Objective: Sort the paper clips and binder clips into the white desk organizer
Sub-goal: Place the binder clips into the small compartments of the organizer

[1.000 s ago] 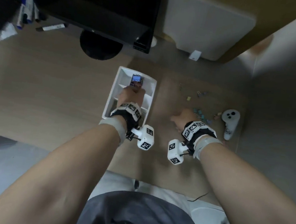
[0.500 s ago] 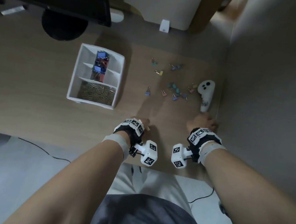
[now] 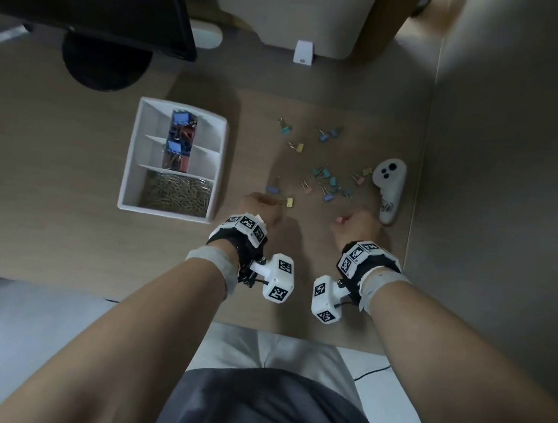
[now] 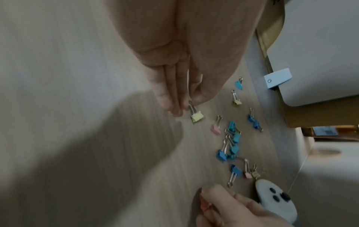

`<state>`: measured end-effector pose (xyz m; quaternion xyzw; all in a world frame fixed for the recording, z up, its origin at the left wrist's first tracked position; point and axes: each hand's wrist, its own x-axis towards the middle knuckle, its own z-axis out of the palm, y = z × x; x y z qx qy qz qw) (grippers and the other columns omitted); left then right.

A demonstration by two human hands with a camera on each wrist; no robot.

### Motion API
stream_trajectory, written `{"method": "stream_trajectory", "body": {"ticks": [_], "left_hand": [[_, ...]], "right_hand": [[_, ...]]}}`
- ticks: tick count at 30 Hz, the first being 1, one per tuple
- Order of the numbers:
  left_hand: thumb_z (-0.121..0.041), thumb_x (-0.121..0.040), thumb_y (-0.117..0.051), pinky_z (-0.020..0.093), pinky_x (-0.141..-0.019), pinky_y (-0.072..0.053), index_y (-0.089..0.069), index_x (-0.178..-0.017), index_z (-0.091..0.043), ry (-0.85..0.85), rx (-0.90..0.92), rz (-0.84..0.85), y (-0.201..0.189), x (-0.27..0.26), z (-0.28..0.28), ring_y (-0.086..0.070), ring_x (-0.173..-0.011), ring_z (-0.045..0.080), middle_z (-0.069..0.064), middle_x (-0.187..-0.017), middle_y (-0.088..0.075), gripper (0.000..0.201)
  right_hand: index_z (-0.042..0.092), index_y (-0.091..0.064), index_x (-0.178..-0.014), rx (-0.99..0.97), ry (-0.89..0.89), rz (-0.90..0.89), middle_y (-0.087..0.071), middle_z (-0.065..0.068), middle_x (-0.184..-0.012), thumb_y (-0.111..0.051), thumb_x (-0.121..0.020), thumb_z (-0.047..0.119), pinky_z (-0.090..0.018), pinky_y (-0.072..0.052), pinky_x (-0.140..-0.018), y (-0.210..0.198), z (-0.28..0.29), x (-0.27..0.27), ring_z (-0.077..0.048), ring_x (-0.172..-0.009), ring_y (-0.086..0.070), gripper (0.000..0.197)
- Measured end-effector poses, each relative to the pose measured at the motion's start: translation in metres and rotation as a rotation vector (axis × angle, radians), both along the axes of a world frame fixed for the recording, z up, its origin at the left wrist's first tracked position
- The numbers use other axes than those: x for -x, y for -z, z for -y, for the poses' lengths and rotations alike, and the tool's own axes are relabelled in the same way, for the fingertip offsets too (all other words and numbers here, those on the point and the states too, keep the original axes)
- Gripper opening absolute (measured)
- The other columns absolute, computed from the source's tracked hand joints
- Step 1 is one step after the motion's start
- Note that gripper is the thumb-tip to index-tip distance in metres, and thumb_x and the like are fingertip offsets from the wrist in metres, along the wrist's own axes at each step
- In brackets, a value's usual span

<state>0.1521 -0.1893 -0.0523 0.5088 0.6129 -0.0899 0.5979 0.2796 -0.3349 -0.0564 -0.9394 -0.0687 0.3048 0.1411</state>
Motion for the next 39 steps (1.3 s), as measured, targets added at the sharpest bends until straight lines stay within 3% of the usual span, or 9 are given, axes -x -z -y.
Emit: {"method": "stream_trajectory", "body": {"ticks": [4, 9, 15, 21, 24, 29, 32, 35, 39], "left_hand": [[-0.015, -0.075, -0.063, 0.043, -0.074, -0.061, -0.070, -0.090, -0.007, -0.055, -0.007, 0.039, -0.017, 0.007, -0.021, -0.071, -0.064, 0.024, 0.013, -0.073, -0.074, 0.019], [-0.015, -0.078, -0.058, 0.043, -0.069, -0.058, -0.065, -0.072, -0.011, -0.171, -0.090, 0.038, -0.043, 0.021, -0.064, -0.066, -0.060, 0.028, 0.017, -0.068, -0.071, 0.011], [-0.032, -0.078, -0.060, 0.034, -0.070, -0.056, -0.071, -0.083, -0.010, -0.269, -0.267, -0.058, -0.068, 0.060, -0.148, -0.063, -0.063, 0.025, 0.005, -0.066, -0.068, 0.025], [-0.028, -0.083, -0.061, 0.026, -0.069, -0.048, -0.061, -0.104, -0.024, -0.229, -0.442, -0.180, -0.071, 0.103, -0.197, -0.063, -0.077, 0.021, -0.003, -0.083, -0.067, 0.021], [-0.024, -0.083, -0.063, 0.037, -0.078, -0.055, -0.046, -0.123, -0.028, -0.147, -0.391, -0.164, -0.055, 0.122, -0.218, -0.066, -0.083, 0.026, 0.004, -0.093, -0.068, 0.044], [-0.025, -0.085, -0.066, 0.043, -0.083, -0.057, -0.068, -0.116, -0.023, 0.040, -0.290, -0.145, -0.028, 0.137, -0.229, -0.070, -0.090, 0.032, 0.015, -0.101, -0.072, 0.030], [-0.022, -0.086, -0.067, 0.039, -0.085, -0.057, -0.071, -0.112, -0.019, 0.040, -0.259, -0.124, -0.027, 0.138, -0.234, -0.070, -0.091, 0.030, 0.012, -0.098, -0.074, 0.026], [-0.021, -0.088, -0.062, 0.024, -0.075, -0.050, -0.069, -0.110, -0.021, 0.053, -0.276, -0.138, -0.026, 0.137, -0.236, -0.067, -0.084, 0.022, 0.007, -0.094, -0.072, 0.023], [-0.021, -0.088, -0.059, 0.032, -0.079, -0.054, -0.067, -0.107, -0.022, 0.081, -0.316, -0.144, -0.024, 0.125, -0.230, -0.066, -0.093, 0.028, 0.010, -0.102, -0.071, 0.020]], "right_hand": [[0.023, -0.063, -0.074, -0.194, -0.012, -0.088, -0.068, 0.003, -0.076, -0.072, -0.078, 0.019, -0.025, -0.048, -0.068, -0.020, -0.049, 0.006, -0.022, -0.078, -0.066, 0.011], [0.026, -0.066, -0.076, -0.441, -0.157, -0.197, -0.068, 0.010, -0.073, -0.074, -0.071, 0.023, -0.039, -0.059, -0.077, -0.043, -0.129, 0.021, -0.016, -0.076, -0.068, 0.010], [0.021, -0.073, -0.088, -0.473, -0.337, -0.260, -0.072, 0.008, -0.084, -0.079, -0.075, 0.039, -0.024, -0.050, -0.068, -0.062, -0.218, 0.049, -0.010, -0.077, -0.066, 0.023], [0.017, -0.058, -0.049, -0.377, -0.276, -0.298, -0.062, -0.003, -0.058, -0.072, -0.080, 0.052, -0.031, -0.042, -0.058, -0.056, -0.276, 0.078, -0.021, -0.057, -0.055, 0.049], [0.011, -0.070, -0.063, -0.280, -0.327, -0.246, -0.068, -0.008, -0.068, -0.064, -0.081, 0.059, -0.030, -0.045, -0.058, -0.051, -0.294, 0.089, -0.023, -0.062, -0.061, 0.052], [0.015, -0.061, -0.054, -0.291, -0.213, -0.170, -0.061, -0.006, -0.057, -0.073, -0.077, 0.048, -0.024, -0.038, -0.045, -0.045, -0.303, 0.099, -0.023, -0.053, -0.056, 0.042], [0.021, -0.057, -0.057, -0.312, -0.161, -0.083, -0.071, -0.009, -0.070, -0.071, -0.081, 0.050, -0.034, -0.055, -0.063, -0.041, -0.297, 0.099, -0.027, -0.067, -0.068, 0.040], [0.022, -0.068, -0.086, -0.222, -0.129, -0.026, -0.073, -0.004, -0.089, -0.062, -0.088, 0.041, -0.029, -0.049, -0.069, -0.039, -0.281, 0.092, -0.024, -0.081, -0.066, 0.019], [0.017, -0.069, -0.109, -0.122, -0.043, -0.084, -0.072, -0.009, -0.105, -0.059, -0.092, 0.030, -0.027, -0.044, -0.071, -0.036, -0.252, 0.084, -0.027, -0.087, -0.064, 0.023]]}}
